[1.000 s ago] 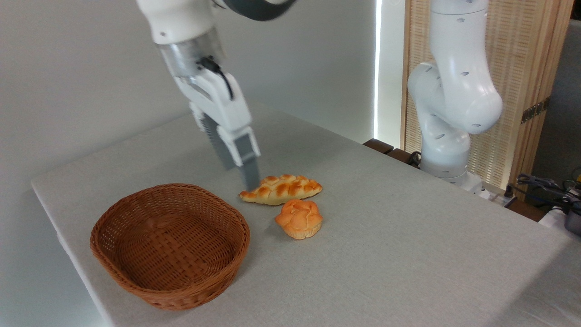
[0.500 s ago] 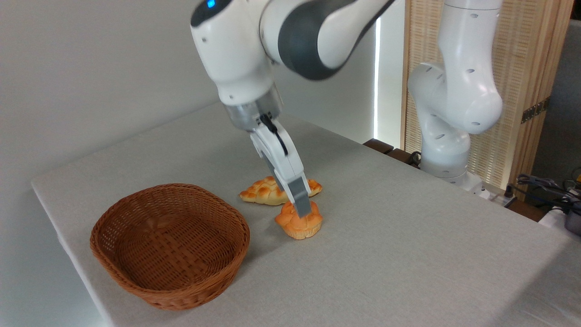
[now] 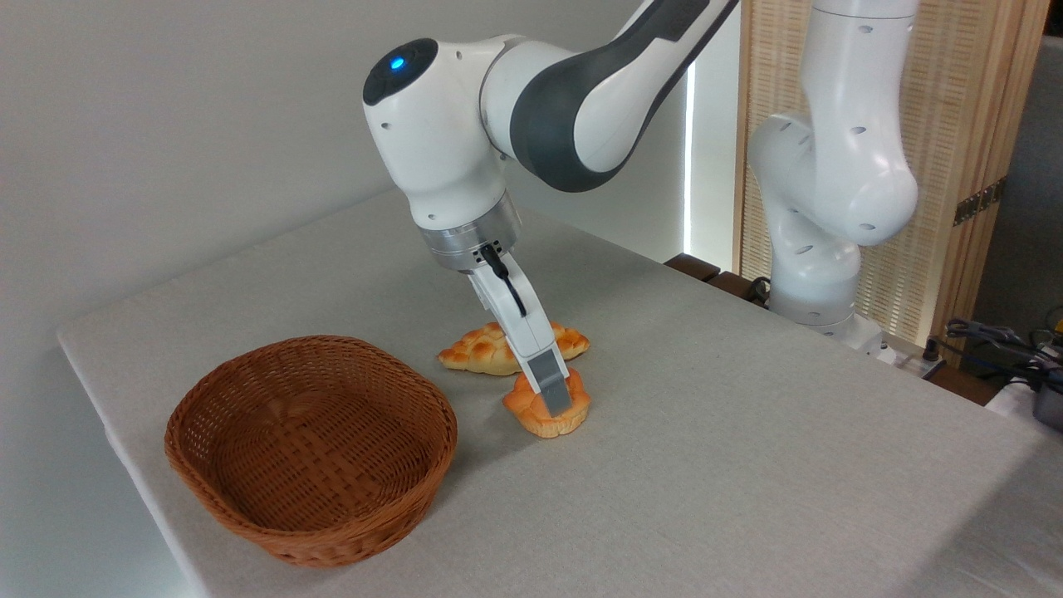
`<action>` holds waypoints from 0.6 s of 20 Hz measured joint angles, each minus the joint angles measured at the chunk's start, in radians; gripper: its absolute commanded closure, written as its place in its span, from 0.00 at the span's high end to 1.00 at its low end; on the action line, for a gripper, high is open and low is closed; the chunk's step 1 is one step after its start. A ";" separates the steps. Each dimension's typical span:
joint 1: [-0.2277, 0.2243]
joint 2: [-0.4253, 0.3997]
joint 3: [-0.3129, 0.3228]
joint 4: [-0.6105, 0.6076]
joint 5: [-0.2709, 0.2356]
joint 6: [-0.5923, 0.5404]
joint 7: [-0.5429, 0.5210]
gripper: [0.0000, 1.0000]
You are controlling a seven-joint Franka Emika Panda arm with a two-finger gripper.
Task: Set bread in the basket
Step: 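Close the gripper fingers around the round golden bun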
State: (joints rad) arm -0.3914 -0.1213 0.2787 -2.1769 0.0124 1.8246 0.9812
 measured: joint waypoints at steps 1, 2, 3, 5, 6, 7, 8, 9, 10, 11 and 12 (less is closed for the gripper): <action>-0.002 0.007 0.000 -0.001 0.000 0.001 0.000 1.00; -0.003 0.017 0.000 -0.001 0.000 0.005 0.000 0.96; -0.004 0.026 0.000 -0.001 0.000 0.013 0.000 0.82; -0.004 0.042 0.000 -0.001 0.003 0.031 0.001 0.56; -0.004 0.046 0.000 -0.001 0.006 0.034 0.009 0.49; -0.004 0.048 0.000 -0.001 0.008 0.035 0.026 0.48; -0.004 0.049 0.001 -0.001 0.008 0.036 0.043 0.45; -0.003 0.049 0.002 -0.001 0.008 0.036 0.055 0.45; -0.003 0.050 0.002 -0.001 0.008 0.036 0.060 0.45; -0.003 0.050 0.002 -0.001 0.008 0.036 0.063 0.45; -0.003 0.050 0.002 -0.001 0.008 0.036 0.064 0.45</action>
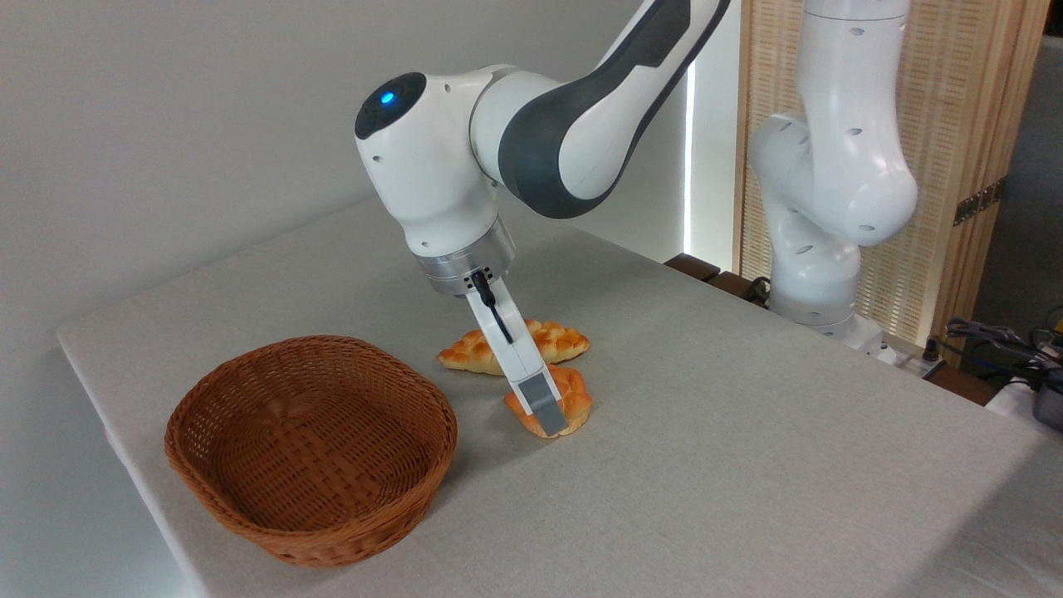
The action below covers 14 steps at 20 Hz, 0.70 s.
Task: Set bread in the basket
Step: 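Close the gripper fingers around the round golden bun, then carry the held bun over and lower it into the wicker basket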
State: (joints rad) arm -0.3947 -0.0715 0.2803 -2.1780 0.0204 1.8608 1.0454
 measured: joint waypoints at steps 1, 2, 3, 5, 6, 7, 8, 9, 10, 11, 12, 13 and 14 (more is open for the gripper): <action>0.000 0.000 0.000 0.000 0.000 0.000 0.001 0.45; 0.000 0.000 0.000 0.000 0.000 0.000 0.001 0.45; 0.000 0.000 0.000 0.000 0.000 0.000 0.001 0.45; 0.000 0.000 0.000 0.001 0.000 0.000 0.001 0.45; 0.000 0.000 0.000 0.001 0.000 0.000 0.001 0.45; 0.000 -0.001 0.000 0.004 0.000 0.001 0.001 0.45; 0.000 -0.001 0.000 0.011 0.000 0.001 0.001 0.45; 0.000 -0.003 0.000 0.026 0.000 0.003 0.001 0.45; 0.000 -0.005 0.000 0.051 -0.001 0.005 0.001 0.45; 0.001 -0.008 0.000 0.085 -0.007 0.007 0.001 0.45; 0.001 -0.011 0.000 0.122 -0.022 0.007 0.001 0.47; 0.001 -0.014 0.000 0.158 -0.040 0.007 0.001 0.50; 0.001 -0.015 0.000 0.187 -0.056 0.008 0.001 0.50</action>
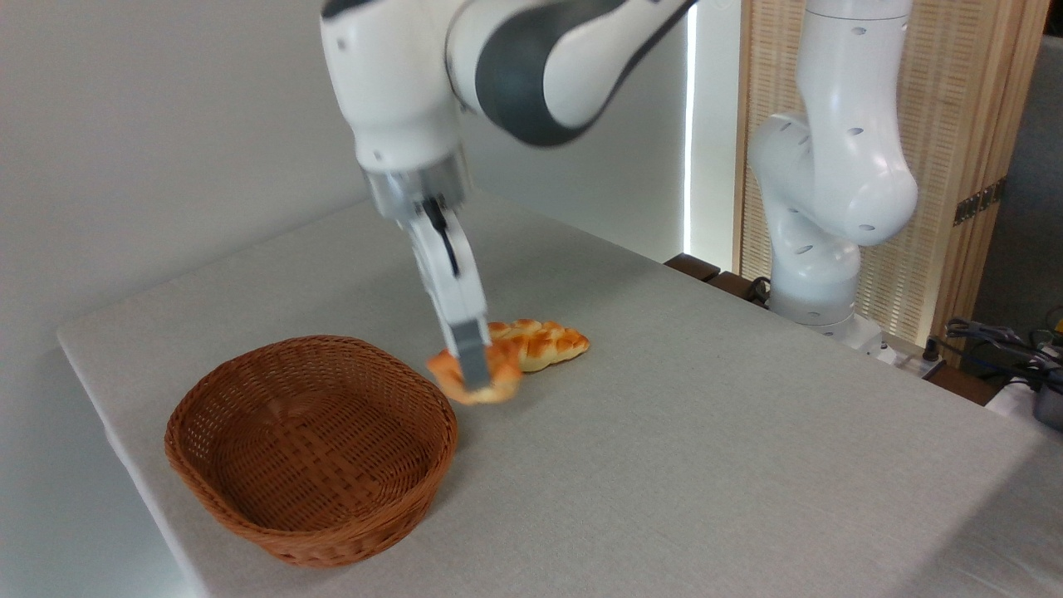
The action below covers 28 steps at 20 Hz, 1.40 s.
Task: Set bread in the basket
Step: 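Carry the held bun over and lower it into the wicker basket, then open the gripper to release the bun and lift away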
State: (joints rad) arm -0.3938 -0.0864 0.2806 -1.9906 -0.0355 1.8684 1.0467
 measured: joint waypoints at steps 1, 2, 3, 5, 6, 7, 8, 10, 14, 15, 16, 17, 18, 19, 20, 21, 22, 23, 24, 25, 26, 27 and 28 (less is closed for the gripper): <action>0.000 0.000 -0.001 0.024 -0.010 0.005 0.000 0.51; -0.001 0.003 -0.003 0.044 -0.016 0.023 -0.001 0.59; -0.001 0.008 -0.005 0.060 -0.021 0.051 -0.009 0.65; -0.002 0.029 -0.010 0.080 -0.035 0.138 -0.065 0.72; -0.003 0.044 -0.012 0.083 -0.039 0.196 -0.111 0.78; -0.004 0.060 -0.014 0.085 -0.040 0.251 -0.157 0.90; -0.005 0.077 -0.021 0.086 -0.041 0.291 -0.197 1.00; -0.006 0.113 -0.042 0.087 -0.042 0.328 -0.254 1.00; -0.008 0.177 -0.070 0.090 -0.045 0.375 -0.289 1.00; -0.008 0.186 -0.070 0.092 -0.046 0.382 -0.291 1.00; -0.007 0.191 -0.070 0.093 -0.046 0.383 -0.294 1.00; -0.007 0.192 -0.070 0.094 -0.047 0.384 -0.297 1.00; -0.006 0.192 -0.070 0.095 -0.047 0.384 -0.301 1.00; -0.006 0.192 -0.070 0.097 -0.047 0.384 -0.307 1.00; -0.006 0.192 -0.070 0.098 -0.047 0.384 -0.310 1.00; -0.006 0.192 -0.070 0.099 -0.047 0.384 -0.312 1.00; -0.006 0.192 -0.070 0.100 -0.047 0.384 -0.312 1.00; -0.006 0.192 -0.070 0.101 -0.047 0.384 -0.312 1.00; -0.006 0.192 -0.070 0.101 -0.047 0.384 -0.312 1.00; -0.006 0.192 -0.070 0.102 -0.047 0.384 -0.312 1.00; -0.006 0.192 -0.070 0.102 -0.047 0.384 -0.312 1.00; -0.006 0.192 -0.070 0.103 -0.047 0.384 -0.312 1.00; -0.006 0.192 -0.070 0.104 -0.047 0.384 -0.313 1.00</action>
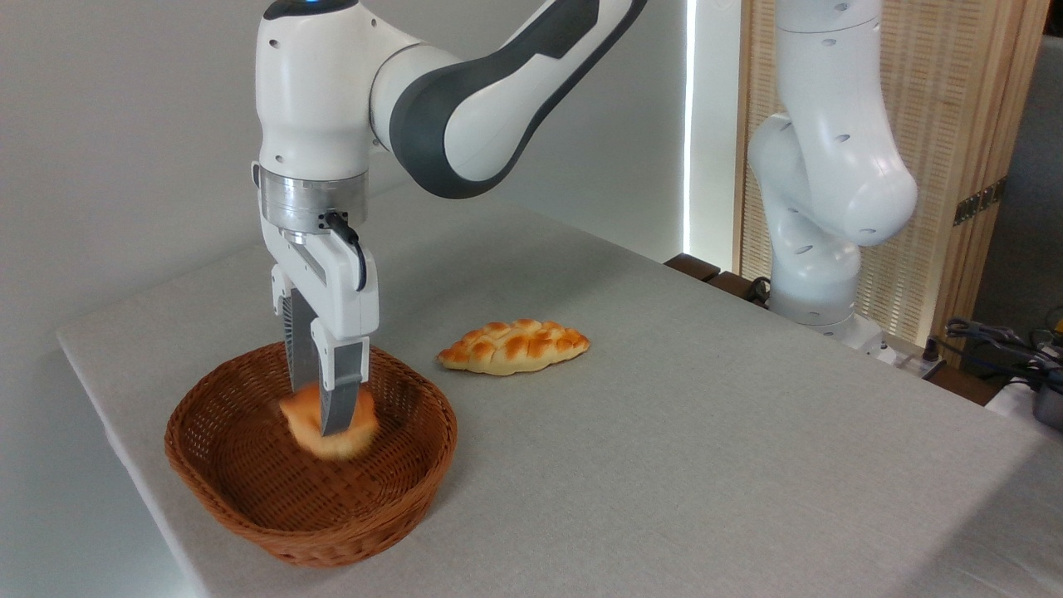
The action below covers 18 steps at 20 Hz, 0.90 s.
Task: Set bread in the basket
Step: 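Open the gripper to release the bun and lift away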
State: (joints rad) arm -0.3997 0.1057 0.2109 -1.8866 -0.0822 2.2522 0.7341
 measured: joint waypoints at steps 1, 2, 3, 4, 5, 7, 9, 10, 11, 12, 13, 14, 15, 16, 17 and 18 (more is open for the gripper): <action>0.000 0.000 0.000 0.002 0.000 0.000 0.000 1.00; 0.000 0.000 0.000 0.003 0.000 0.000 0.000 1.00; 0.000 0.000 0.000 0.003 0.000 0.000 0.000 1.00; 0.000 0.000 0.000 0.004 0.000 0.000 0.000 1.00; 0.000 -0.001 0.000 0.005 0.000 0.000 0.000 1.00; 0.001 -0.007 0.001 0.008 -0.001 0.000 -0.009 1.00; 0.001 -0.026 0.003 0.010 -0.001 -0.013 -0.042 1.00; 0.001 -0.040 0.003 0.010 -0.001 -0.029 -0.054 1.00; 0.001 -0.062 0.003 0.012 -0.001 -0.057 -0.065 1.00; 0.001 -0.078 0.003 0.013 -0.001 -0.079 -0.072 1.00; 0.000 -0.102 0.003 0.015 -0.001 -0.114 -0.079 1.00; 0.000 -0.127 0.002 0.020 -0.001 -0.160 -0.084 1.00; 0.000 -0.149 0.002 0.030 -0.001 -0.219 -0.087 1.00; 0.000 -0.170 0.002 0.045 -0.001 -0.292 -0.087 1.00; 0.000 -0.187 0.002 0.062 -0.001 -0.364 -0.087 1.00; 0.001 -0.200 0.002 0.079 -0.001 -0.426 -0.087 1.00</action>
State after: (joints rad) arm -0.3992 -0.0941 0.2126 -1.8077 -0.0832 1.8259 0.6470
